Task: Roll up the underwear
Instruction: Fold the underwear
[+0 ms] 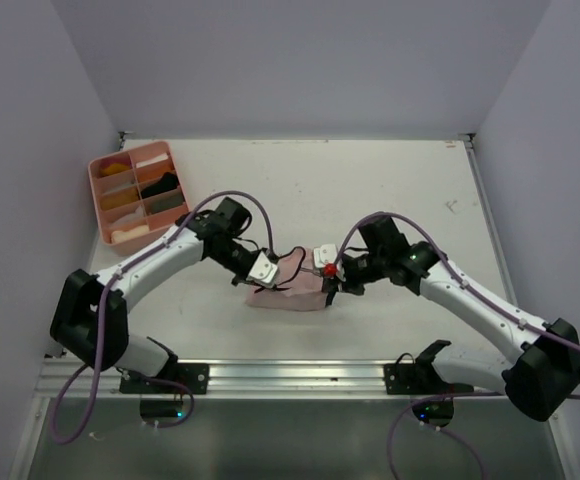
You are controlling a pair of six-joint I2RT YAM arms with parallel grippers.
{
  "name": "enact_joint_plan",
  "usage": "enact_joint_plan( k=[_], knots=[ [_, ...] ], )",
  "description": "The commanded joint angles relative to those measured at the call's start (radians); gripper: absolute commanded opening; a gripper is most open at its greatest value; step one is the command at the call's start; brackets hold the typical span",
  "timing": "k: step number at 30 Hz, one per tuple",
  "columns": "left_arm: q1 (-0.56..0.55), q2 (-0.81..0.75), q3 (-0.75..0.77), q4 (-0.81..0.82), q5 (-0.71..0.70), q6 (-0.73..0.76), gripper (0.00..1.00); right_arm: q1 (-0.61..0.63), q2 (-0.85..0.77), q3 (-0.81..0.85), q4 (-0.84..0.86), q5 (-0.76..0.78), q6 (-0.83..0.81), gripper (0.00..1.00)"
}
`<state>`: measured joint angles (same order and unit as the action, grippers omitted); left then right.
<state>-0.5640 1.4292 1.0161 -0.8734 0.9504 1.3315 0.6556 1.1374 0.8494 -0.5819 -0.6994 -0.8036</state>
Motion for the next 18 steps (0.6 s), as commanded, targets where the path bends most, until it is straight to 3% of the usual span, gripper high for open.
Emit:
enact_joint_plan(
  k=[1,18],
  knots=[
    [0.053,0.066,0.099,-0.07,0.086,0.031,0.0,-0.034,0.041,0.066,-0.041,-0.089,-0.02,0.0],
    [0.107,0.361,0.413,-0.15,0.123,0.017,0.0,-0.232,0.297,0.226,-0.111,-0.235,-0.051,0.0]
  ],
)
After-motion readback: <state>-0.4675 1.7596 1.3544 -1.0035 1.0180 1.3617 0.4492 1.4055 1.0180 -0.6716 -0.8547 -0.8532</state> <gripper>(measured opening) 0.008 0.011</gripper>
